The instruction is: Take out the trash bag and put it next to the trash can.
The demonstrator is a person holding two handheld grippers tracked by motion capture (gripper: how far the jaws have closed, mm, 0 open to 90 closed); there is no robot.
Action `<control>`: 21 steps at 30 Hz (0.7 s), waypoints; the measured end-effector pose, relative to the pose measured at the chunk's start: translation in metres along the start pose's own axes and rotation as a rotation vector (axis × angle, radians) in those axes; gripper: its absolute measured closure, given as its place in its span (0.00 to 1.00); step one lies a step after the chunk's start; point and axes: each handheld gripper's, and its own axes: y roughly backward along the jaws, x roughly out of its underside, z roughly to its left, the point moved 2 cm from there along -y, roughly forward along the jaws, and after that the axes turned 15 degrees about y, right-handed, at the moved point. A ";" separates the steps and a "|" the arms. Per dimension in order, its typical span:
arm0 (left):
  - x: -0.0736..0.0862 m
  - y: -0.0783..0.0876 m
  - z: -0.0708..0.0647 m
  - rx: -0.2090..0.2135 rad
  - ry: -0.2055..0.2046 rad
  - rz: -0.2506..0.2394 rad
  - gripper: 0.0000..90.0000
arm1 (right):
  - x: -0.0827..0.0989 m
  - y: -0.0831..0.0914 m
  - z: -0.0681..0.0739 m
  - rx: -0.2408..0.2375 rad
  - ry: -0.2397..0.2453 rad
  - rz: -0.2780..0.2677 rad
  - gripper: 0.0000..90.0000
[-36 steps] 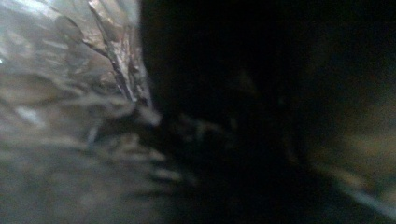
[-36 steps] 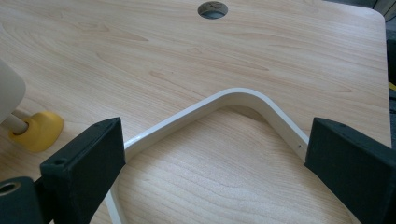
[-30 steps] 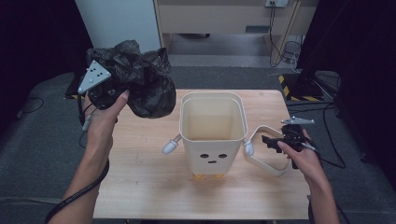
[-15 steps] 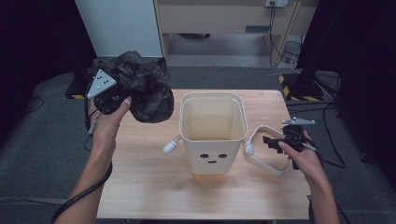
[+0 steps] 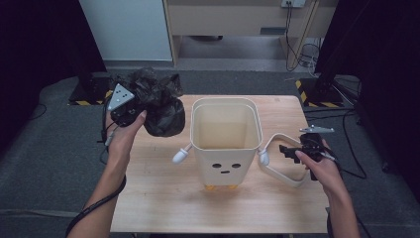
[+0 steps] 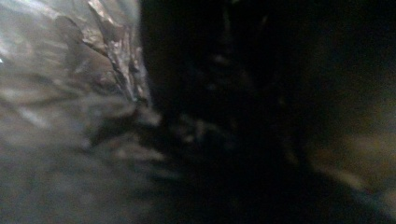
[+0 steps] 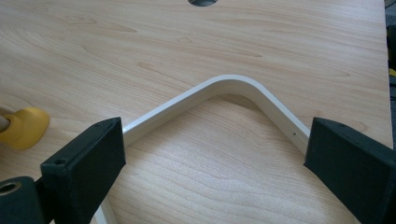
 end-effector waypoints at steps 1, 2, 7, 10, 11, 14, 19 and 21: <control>0.001 -0.001 0.000 -0.001 0.000 0.003 0.97 | 0.000 -0.001 0.000 0.000 0.001 0.003 0.06; 0.002 -0.002 0.000 -0.001 -0.001 0.003 0.97 | 0.001 -0.001 -0.001 0.003 0.014 0.000 0.06; 0.008 -0.009 -0.001 -0.002 -0.004 0.012 0.97 | 0.001 -0.001 -0.001 0.001 0.017 0.003 0.06; 0.012 -0.013 -0.002 -0.002 -0.006 0.023 0.97 | 0.001 0.000 -0.001 -0.002 -0.001 0.005 0.06; 0.013 -0.014 -0.002 -0.002 -0.008 0.026 0.97 | 0.002 0.000 -0.002 0.000 0.005 0.004 0.06; 0.015 -0.018 -0.001 -0.002 -0.002 0.027 0.97 | 0.002 0.000 -0.003 0.000 0.001 0.006 0.06; 0.018 -0.023 0.004 -0.017 -0.001 0.037 0.97 | 0.000 0.002 -0.002 -0.020 -0.013 -0.009 0.06; 0.020 -0.025 0.007 -0.023 0.001 0.039 0.97 | 0.000 0.002 -0.003 -0.015 -0.008 -0.010 0.06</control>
